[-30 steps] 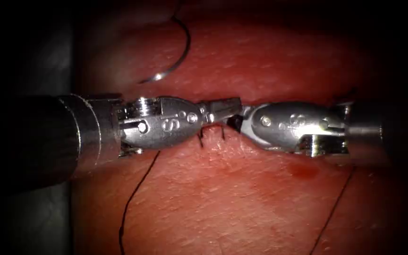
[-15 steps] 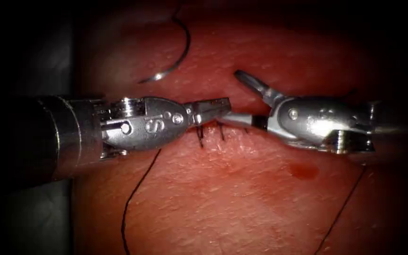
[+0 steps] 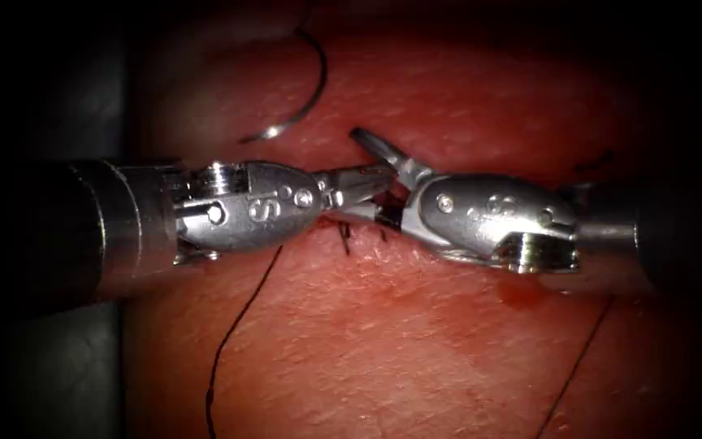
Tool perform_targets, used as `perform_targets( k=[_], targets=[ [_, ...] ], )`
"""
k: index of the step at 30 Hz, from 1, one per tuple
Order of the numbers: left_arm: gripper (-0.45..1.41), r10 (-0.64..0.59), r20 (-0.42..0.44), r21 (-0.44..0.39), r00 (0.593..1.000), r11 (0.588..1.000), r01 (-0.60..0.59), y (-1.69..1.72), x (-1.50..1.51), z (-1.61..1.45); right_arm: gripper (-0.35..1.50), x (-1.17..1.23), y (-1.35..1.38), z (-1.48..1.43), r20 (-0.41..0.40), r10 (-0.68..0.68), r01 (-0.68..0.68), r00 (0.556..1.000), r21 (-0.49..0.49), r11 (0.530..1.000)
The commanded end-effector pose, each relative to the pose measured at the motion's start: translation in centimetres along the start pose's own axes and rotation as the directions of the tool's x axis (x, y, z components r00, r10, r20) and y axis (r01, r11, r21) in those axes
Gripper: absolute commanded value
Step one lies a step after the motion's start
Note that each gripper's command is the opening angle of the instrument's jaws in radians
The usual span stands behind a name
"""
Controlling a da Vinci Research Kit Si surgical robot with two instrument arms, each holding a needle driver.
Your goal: Wound Closure
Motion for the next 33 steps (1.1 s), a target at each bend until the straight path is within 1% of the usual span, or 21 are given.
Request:
perform_targets(
  k=[1,5,11,14,16,20,22,25,31,32,33],
  targets=[
    [-0.45,0.0,-0.007,-0.003,1.0,1.0,0.0,0.01,-0.03,0.04,1.48,-0.05,-0.1,0.03,-0.001,0.001,-0.001,1.0,0.005,1.0],
    [-0.45,-0.002,-0.018,0.006,1.0,1.0,0.002,-0.07,-0.08,-0.11,1.48,-0.06,-0.13,-0.07,-0.004,-0.002,0.002,1.0,0.013,1.0],
    [-0.45,-0.002,-0.03,0.021,1.0,1.0,0.003,-0.21,-0.21,-0.41,1.48,-0.1,-0.14,-0.34,0.0,-0.007,0.007,1.0,0.018,1.0],
    [-0.45,0.0,-0.03,0.027,1.0,1.0,0.001,-0.26,-0.29,-0.54,1.48,-0.1,-0.11,-0.53,0.006,-0.007,0.007,1.0,0.025,1.0],
    [-0.45,0.004,-0.024,0.029,1.0,1.0,-0.003,-0.28,-0.36,-0.62,1.48,-0.08,-0.04,-0.72,0.013,-0.004,0.003,1.0,0.026,1.0],
    [-0.45,0.013,-0.008,0.044,1.0,0.999,-0.012,-0.33,-0.62,-0.78,1.48,-0.01,0.11,-1.1,-0.008,0.014,-0.014,1.0,0.001,1.0],
    [-0.45,0.008,-0.005,0.049,1.0,0.999,-0.008,-0.36,-0.76,-0.8,1.48,0.02,0.17,-1.24,-0.028,0.023,-0.023,0.999,-0.007,1.0],
    [-0.45,-0.004,-0.008,0.054,1.0,0.999,0.005,-0.39,-0.96,-0.76,1.48,0.03,0.17,-1.33,-0.036,0.025,-0.025,0.999,-0.004,1.0],
    [-0.45,-0.023,-0.022,0.074,0.999,0.997,0.025,-0.27,-1.4,-0.6,1.48,0.05,0.14,-1.35,-0.037,0.024,-0.024,0.999,-0.003,1.0],
    [-0.38,-0.03,-0.023,0.079,0.999,0.996,0.032,-0.26,-1.46,-0.57,1.48,0.05,0.13,-1.34,-0.037,0.024,-0.024,0.999,-0.003,1.0],
    [-0.27,-0.036,-0.028,0.08,0.999,0.996,0.038,-0.24,-1.54,-0.53,1.48,0.05,0.13,-1.34,-0.037,0.024,-0.024,0.999,-0.004,1.0]
  ],
)
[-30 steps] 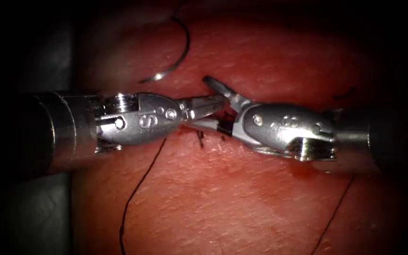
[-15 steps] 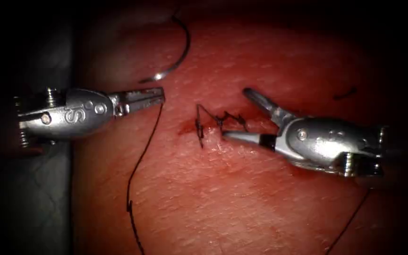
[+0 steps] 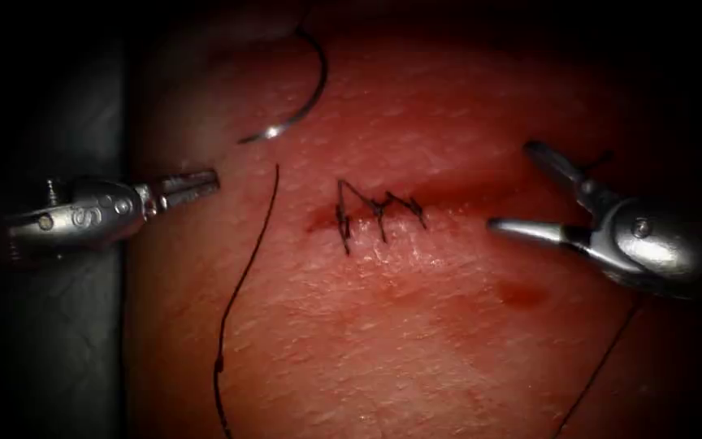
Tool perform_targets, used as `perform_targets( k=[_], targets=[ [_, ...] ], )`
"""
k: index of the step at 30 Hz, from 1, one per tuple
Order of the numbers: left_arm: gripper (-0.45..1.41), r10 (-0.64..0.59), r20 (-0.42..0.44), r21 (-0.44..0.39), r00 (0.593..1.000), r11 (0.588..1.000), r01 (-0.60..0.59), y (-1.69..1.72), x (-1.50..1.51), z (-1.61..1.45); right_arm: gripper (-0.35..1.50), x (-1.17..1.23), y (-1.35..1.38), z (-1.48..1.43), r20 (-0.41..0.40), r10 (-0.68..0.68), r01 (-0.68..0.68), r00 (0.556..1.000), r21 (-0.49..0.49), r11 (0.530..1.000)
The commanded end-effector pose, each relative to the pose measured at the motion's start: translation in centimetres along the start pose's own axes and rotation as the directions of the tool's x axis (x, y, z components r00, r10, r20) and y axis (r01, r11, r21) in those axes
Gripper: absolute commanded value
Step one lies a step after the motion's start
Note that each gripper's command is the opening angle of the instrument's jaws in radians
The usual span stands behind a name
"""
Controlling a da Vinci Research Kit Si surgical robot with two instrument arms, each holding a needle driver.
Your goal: Wound Closure
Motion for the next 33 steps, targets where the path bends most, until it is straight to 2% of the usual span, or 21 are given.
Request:
perform_targets(
  k=[1,2,6,8,9,13,25,29,33],
  targets=[
    [-0.18,-0.012,-0.003,-0.003,1.0,1.0,0.012,0.04,-0.09,0.1,1.48,-0.05,-0.1,0.07,0.0,0.002,-0.002,1.0,0.003,1.0],
    [-0.06,-0.014,-0.005,-0.001,1.0,1.0,0.014,0.05,-0.13,0.12,1.48,-0.05,-0.1,0.08,-0.001,0.002,-0.002,1.0,0.002,1.0],
    [0.61,-0.076,-0.011,0.008,0.997,0.997,0.077,0.03,-0.36,0.19,1.48,-0.04,-0.12,0.08,-0.001,0.001,-0.001,1.0,0.002,1.0],
    [0.83,-0.101,-0.014,0.009,0.995,0.995,0.101,0.02,-0.44,0.19,1.48,-0.04,-0.12,0.08,-0.001,0.001,-0.001,1.0,0.002,1.0],
    [0.88,-0.111,-0.015,0.009,0.994,0.994,0.111,0.02,-0.47,0.17,1.48,-0.04,-0.12,0.07,-0.001,0.001,-0.001,1.0,0.002,1.0],
    [0.94,-0.146,-0.017,0.005,0.989,0.989,0.146,0.01,-0.56,0.04,1.48,-0.05,-0.12,0.07,0.0,0.001,-0.001,1.0,0.002,1.0],
    [0.89,-0.164,-0.019,-0.007,0.986,0.986,0.164,-0.05,-0.85,-0.48,1.48,-0.05,-0.11,0.08,0.0,0.001,-0.001,1.0,0.001,1.0],
    [0.89,-0.177,-0.012,-0.019,0.984,0.984,0.177,-0.12,-0.7,-0.58,1.47,-0.04,-0.09,0.09,0.003,0.002,-0.002,1.0,0.001,1.0],
    [0.89,-0.22,-0.061,-0.045,0.974,0.975,0.217,-0.18,-0.3,-0.68,1.47,-0.02,-0.06,0.1,0.006,0.006,-0.006,1.0,0.0,1.0]
  ],
)
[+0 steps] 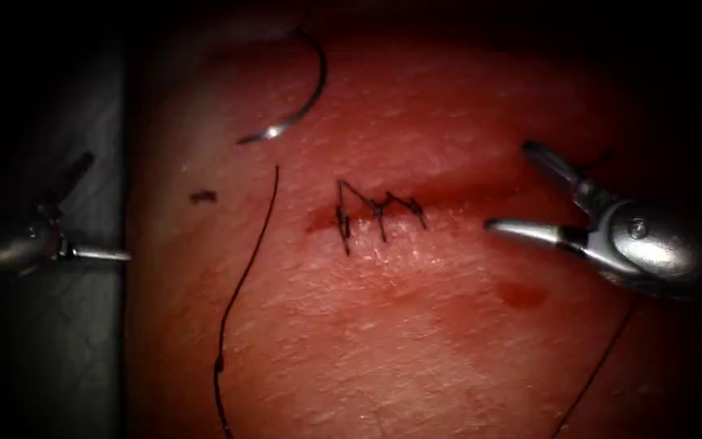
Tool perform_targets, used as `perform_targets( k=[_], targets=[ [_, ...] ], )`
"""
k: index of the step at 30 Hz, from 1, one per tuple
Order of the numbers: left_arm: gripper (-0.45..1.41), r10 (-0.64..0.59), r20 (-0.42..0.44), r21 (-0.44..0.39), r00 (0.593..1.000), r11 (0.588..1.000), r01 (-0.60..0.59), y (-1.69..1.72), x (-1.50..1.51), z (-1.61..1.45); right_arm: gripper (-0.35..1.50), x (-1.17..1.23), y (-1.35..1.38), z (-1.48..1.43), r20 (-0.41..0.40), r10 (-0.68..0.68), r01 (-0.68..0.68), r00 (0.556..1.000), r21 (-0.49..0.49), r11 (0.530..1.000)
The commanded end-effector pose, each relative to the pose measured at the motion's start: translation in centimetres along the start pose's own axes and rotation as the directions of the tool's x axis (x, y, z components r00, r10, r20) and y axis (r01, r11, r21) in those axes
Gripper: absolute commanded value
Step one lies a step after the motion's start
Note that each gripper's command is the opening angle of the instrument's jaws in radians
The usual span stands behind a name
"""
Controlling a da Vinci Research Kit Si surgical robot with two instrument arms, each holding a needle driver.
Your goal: Wound Closure
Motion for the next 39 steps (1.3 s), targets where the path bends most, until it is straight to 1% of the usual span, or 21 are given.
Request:
perform_targets(
  k=[1,2,3,5,8,10,14,16,21,24,26,30,34,39],
  targets=[
    [0.89,-0.058,-0.03,-0.036,0.998,0.998,0.057,0.06,0.06,0.06,1.47,-0.03,-0.07,0.06,0.001,0.004,-0.004,1.0,0.004,1.0],
    [0.89,-0.107,-0.069,-0.076,0.992,0.992,0.102,0.09,0.22,0.06,1.47,-0.03,-0.07,0.06,0.001,0.004,-0.004,1.0,0.004,1.0],
    [0.89,-0.128,-0.1,-0.094,0.987,0.988,0.119,0.12,0.32,0.07,1.47,-0.02,-0.07,0.06,0.001,0.004,-0.004,1.0,0.004,1.0],
    [0.88,-0.144,-0.146,-0.095,0.979,0.987,0.131,0.2,0.5,0.1,1.47,-0.02,-0.07,0.07,0.001,0.004,-0.004,1.0,0.003,1.0],
    [0.88,-0.151,-0.157,-0.094,0.976,0.986,0.138,0.25,0.6,0.24,1.47,-0.02,-0.09,0.09,0.001,0.004,-0.004,1.0,0.002,1.0],
    [0.89,-0.149,-0.161,-0.092,0.976,0.986,0.136,0.28,0.58,0.34,1.47,-0.01,-0.09,0.11,0.002,0.004,-0.004,1.0,0.0,1.0],
    [0.93,-0.133,-0.18,-0.092,0.975,0.989,0.118,0.31,0.35,0.56,1.47,0.0,-0.1,0.15,0.011,0.004,-0.004,1.0,-0.001,1.0],
    [0.96,-0.136,-0.173,-0.089,0.975,0.988,0.122,0.29,0.17,0.64,1.47,0.0,-0.11,0.16,0.011,0.004,-0.004,1.0,-0.001,1.0],
    [0.96,-0.144,-0.091,-0.088,0.985,0.987,0.136,0.22,-0.33,0.81,1.47,-0.01,-0.14,0.18,0.02,0.001,-0.001,1.0,0.003,1.0],
    [0.96,-0.13,-0.064,-0.089,0.989,0.988,0.124,0.19,-0.54,0.89,1.47,0.0,-0.15,0.21,0.021,0.0,0.0,1.0,0.005,1.0],
    [0.96,-0.122,-0.053,-0.081,0.991,0.99,0.117,0.16,-0.62,0.92,1.47,0.0,-0.16,0.22,0.024,0.0,0.0,1.0,0.006,1.0],
    [0.96,-0.105,0.006,-0.059,0.994,0.993,0.106,0.06,-0.76,0.89,1.47,0.01,-0.18,0.23,0.026,-0.001,0.001,1.0,0.007,1.0],
    [0.96,-0.105,0.043,-0.016,0.994,0.994,0.106,-0.16,-0.87,0.82,1.47,0.01,-0.18,0.22,0.026,-0.001,0.001,1.0,0.007,1.0],
    [0.96,-0.104,0.054,0.008,0.993,0.995,0.103,-0.48,-1.0,0.77,1.47,0.0,-0.19,0.23,0.026,-0.002,0.002,1.0,0.007,1.0]
  ],
)
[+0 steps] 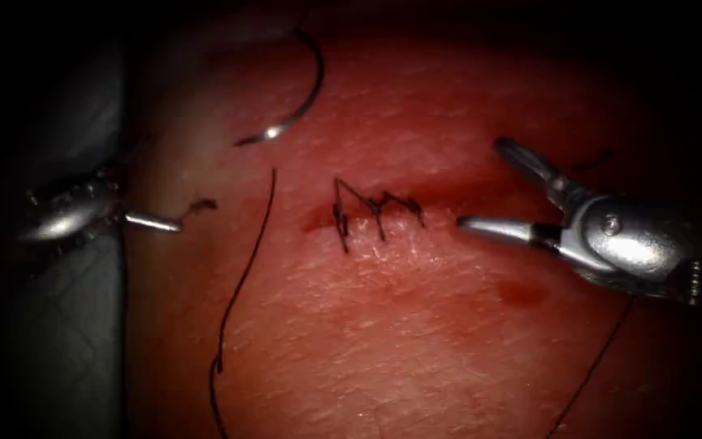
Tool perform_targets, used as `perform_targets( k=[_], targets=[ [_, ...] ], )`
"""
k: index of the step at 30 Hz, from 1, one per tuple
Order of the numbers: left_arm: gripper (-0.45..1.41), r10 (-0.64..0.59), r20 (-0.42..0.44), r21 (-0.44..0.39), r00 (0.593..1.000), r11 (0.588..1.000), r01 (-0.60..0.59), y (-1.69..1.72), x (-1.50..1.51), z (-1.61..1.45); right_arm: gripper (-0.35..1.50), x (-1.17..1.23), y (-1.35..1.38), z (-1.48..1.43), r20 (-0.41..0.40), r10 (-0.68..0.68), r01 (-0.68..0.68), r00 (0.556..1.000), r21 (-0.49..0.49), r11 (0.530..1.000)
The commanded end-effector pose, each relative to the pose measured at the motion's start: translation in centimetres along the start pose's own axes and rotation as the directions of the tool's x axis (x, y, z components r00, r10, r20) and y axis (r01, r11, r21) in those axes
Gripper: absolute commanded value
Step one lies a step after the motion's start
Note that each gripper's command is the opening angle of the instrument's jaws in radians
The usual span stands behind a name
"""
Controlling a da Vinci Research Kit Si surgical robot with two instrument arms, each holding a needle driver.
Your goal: Wound Closure
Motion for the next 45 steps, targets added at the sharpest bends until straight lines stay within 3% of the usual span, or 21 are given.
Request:
perform_targets(
  k=[1,8,12,19,22,24,28,31,37,41,45],
  targets=[
    [0.96,-0.001,0.0,0.004,1.0,1.0,0.001,-0.04,-0.08,0.08,1.47,-0.05,-0.09,0.06,0.0,0.002,-0.002,1.0,0.003,1.0],
    [0.94,0.039,0.034,0.003,0.999,0.999,-0.039,-0.2,-0.44,0.17,1.47,-0.05,-0.11,0.06,-0.001,0.001,-0.001,1.0,0.003,1.0],
    [0.93,0.0,0.033,-0.027,0.999,1.0,0.001,-0.15,-0.53,0.18,1.47,-0.06,-0.13,0.05,0.001,-0.001,0.001,1.0,0.004,1.0],
    [0.91,-0.058,-0.047,-0.084,0.997,0.995,0.054,0.13,-0.11,-0.05,1.47,-0.09,-0.16,0.05,0.001,0.002,-0.002,1.0,0.004,1.0],
    [0.91,-0.085,-0.075,-0.133,0.994,0.988,0.074,0.31,0.13,-0.23,1.47,-0.1,-0.17,0.05,0.001,0.001,-0.001,1.0,0.004,1.0],
    [0.91,-0.168,-0.106,-0.191,0.98,0.971,0.146,0.45,0.26,-0.34,1.47,-0.1,-0.17,0.05,0.0,0.0,0.0,1.0,0.004,1.0],
    [0.91,-0.225,-0.128,-0.269,0.966,0.945,0.184,0.71,0.36,-0.45,1.47,-0.1,-0.18,0.06,0.003,0.0,0.0,1.0,0.004,1.0],
    [0.96,-0.166,-0.157,-0.31,0.974,0.944,0.111,0.89,0.3,-0.44,1.47,-0.1,-0.18,0.07,0.003,0.0,0.0,1.0,0.004,1.0],
    [0.99,-0.088,-0.073,-0.386,0.994,0.921,0.053,1.03,0.03,-0.27,1.47,-0.1,-0.19,0.07,0.006,-0.001,0.001,1.0,0.005,1.0],
    [1.11,-0.064,0.007,-0.39,0.998,0.919,0.062,1.04,-0.18,-0.08,1.47,-0.1,-0.2,0.06,0.008,-0.002,0.002,1.0,0.007,1.0],
    [1.11,-0.029,0.057,-0.344,0.998,0.938,0.046,0.93,-0.36,0.12,1.47,-0.11,-0.21,0.07,0.008,0.003,-0.003,1.0,0.006,1.0]
  ],
)
